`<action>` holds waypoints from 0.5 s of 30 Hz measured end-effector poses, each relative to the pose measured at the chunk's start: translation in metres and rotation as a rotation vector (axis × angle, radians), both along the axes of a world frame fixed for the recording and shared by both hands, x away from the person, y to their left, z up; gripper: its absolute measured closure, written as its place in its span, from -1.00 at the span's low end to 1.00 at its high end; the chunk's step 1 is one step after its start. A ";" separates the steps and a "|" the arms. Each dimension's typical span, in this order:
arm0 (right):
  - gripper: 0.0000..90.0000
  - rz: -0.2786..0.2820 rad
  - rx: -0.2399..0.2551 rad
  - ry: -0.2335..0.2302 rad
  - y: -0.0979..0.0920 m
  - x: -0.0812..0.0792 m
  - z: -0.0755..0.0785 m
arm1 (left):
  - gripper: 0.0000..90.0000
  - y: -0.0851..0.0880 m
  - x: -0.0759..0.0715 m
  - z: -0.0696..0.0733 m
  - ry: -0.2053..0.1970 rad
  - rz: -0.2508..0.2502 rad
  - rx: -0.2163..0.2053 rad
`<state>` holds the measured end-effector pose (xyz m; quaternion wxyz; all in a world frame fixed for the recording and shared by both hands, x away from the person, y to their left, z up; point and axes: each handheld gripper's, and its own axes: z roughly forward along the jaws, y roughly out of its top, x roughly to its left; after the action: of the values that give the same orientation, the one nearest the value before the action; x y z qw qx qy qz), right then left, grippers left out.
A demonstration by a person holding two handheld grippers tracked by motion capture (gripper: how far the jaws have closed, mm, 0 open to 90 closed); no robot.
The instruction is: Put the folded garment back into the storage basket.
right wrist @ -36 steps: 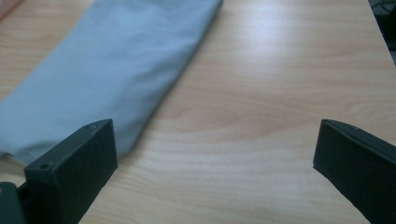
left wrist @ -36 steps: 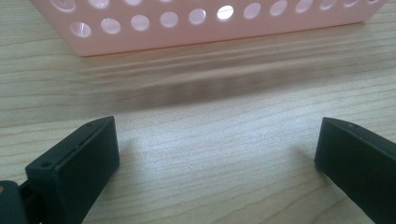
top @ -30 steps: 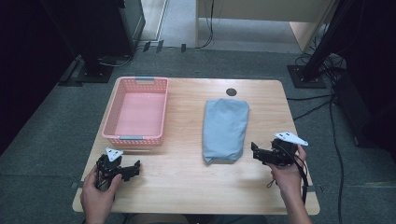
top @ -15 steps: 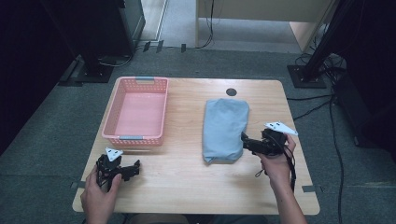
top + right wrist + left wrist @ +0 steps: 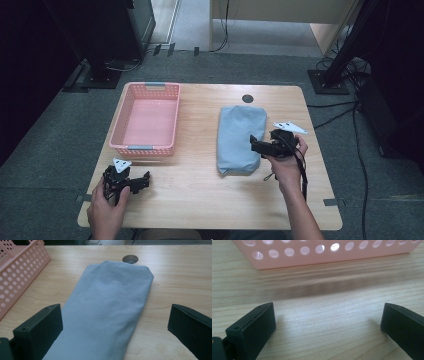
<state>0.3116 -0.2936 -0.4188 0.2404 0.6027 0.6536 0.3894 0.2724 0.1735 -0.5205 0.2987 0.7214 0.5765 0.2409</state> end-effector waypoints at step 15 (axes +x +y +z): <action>-1.00 0.028 -0.021 0.030 0.032 0.025 0.004 | -1.00 0.000 0.000 0.000 0.001 0.000 0.001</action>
<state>0.3369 -0.2615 -0.4147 0.2315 0.5969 0.6697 0.3765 0.2724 0.1735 -0.5204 0.2981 0.7217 0.5766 0.2406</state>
